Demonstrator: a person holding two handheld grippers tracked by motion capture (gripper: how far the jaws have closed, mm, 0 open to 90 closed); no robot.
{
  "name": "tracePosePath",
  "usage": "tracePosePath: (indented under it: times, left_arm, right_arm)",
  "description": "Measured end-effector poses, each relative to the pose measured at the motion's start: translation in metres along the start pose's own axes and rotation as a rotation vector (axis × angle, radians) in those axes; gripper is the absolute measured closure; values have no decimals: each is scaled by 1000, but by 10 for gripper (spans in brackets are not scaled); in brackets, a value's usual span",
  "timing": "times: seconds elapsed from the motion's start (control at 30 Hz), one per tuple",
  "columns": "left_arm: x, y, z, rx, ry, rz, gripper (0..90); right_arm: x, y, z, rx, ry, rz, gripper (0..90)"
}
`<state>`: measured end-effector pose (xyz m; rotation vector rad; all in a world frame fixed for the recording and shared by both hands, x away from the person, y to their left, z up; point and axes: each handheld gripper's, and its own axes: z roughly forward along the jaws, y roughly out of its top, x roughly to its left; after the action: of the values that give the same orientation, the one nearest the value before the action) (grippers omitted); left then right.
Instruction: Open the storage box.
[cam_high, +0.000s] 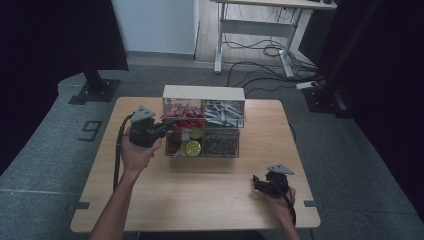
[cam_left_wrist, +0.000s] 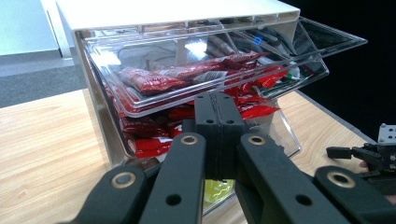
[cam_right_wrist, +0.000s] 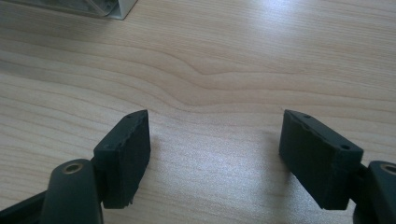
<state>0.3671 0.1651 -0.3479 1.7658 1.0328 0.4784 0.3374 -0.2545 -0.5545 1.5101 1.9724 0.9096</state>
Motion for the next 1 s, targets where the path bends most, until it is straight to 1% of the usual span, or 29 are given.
tracePosePath:
  times: [0.1, 0.13, 0.2, 0.23, 0.33, 0.43, 0.47, 0.53, 0.67, 0.73, 1.0]
  left_arm:
    - [1, 1, -6, -10, 11, 12, 900]
    - [4, 2, -13, -19, 21, 9, 900]
    - [10, 2, -18, -27, 30, -4, 900]
    - [10, 2, -18, -27, 30, -4, 900]
    - [20, 0, -22, -20, 24, -37, 900]
    - [22, -2, -20, -10, 20, -41, 900]
    - [20, -2, -16, -6, 9, -38, 900]
    - [19, -2, -14, -4, 3, -35, 900]
    - [10, 2, -5, 5, -13, -18, 900]
    - [7, 4, 0, 11, -29, -20, 900]
    - [2, 4, 4, 24, -40, -17, 900]
  right_arm:
    - [0, 0, 0, 0, 0, 1, 248]
    - [0, 0, 0, 0, 0, 0, 248]
    - [0, 0, 0, 0, 0, 0, 248]
    - [0, 0, 0, 0, 0, 0, 248]
    - [0, 0, 0, 1, -1, 0, 248]
    - [0, 0, 0, 1, -1, 0, 248]
    - [0, 0, 0, 1, -1, 0, 249]
    - [0, 0, 0, 1, -1, 0, 248]
    - [0, 0, 0, 1, -1, 1, 249]
    - [0, 0, 0, 0, -1, 0, 249]
    - [0, 0, 0, 0, -1, 1, 249]
